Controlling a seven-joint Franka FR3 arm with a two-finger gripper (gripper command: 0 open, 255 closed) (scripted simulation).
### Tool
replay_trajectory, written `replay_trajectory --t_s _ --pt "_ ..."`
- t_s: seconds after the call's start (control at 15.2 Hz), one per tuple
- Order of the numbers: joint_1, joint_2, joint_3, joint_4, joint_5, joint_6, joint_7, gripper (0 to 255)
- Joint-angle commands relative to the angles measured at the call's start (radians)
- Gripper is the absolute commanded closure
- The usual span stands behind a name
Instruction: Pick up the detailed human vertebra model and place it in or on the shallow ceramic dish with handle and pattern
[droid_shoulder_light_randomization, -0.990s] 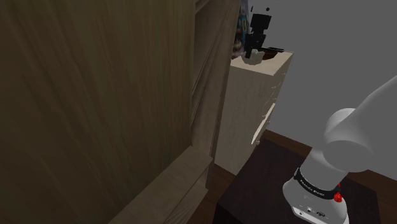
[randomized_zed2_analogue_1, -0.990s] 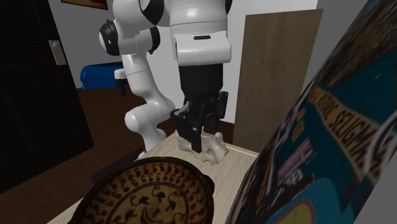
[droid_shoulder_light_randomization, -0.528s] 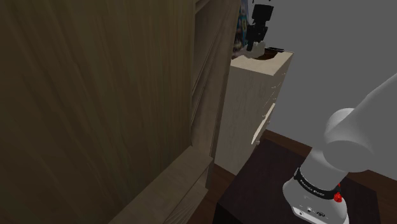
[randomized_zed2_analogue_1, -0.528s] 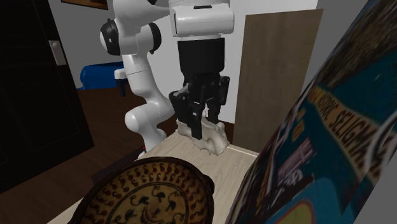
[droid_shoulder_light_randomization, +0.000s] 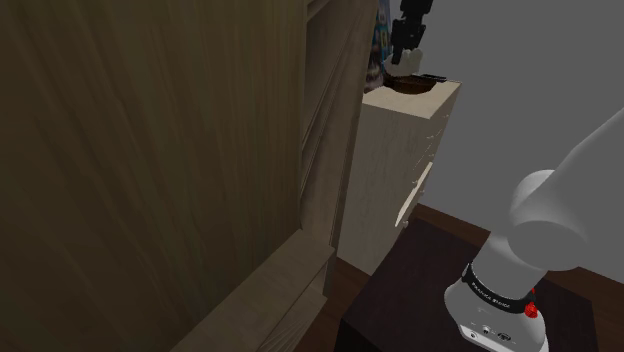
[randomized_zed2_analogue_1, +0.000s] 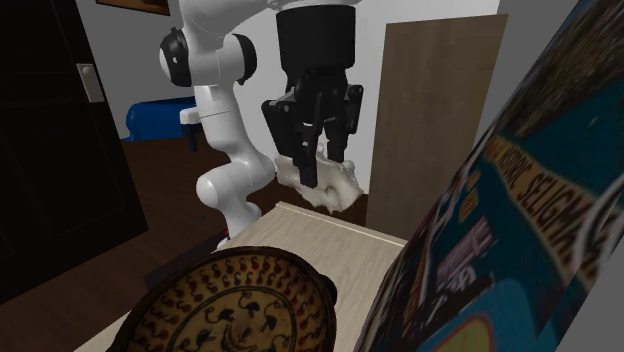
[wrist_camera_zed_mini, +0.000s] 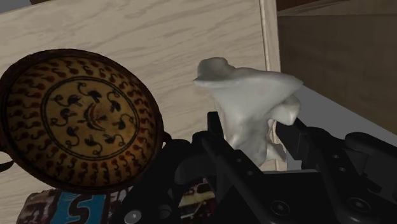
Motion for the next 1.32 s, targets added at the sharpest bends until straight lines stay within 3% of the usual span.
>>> replay_trajectory --t_s 0.0,0.46,0.66,0.99,1.25 --pt "0.0 0.015 -0.003 0.04 0.004 -0.027 -0.004 255" --pt "0.002 0.069 -0.014 0.193 0.022 -0.128 -0.013 255" --pt "-0.029 0.146 -0.076 0.28 0.044 -0.147 -0.105 255" --pt "-0.112 0.319 -0.18 0.475 0.125 -0.201 -0.266 255" --pt "-0.224 0.482 -0.236 0.676 0.227 -0.273 -0.377 255"
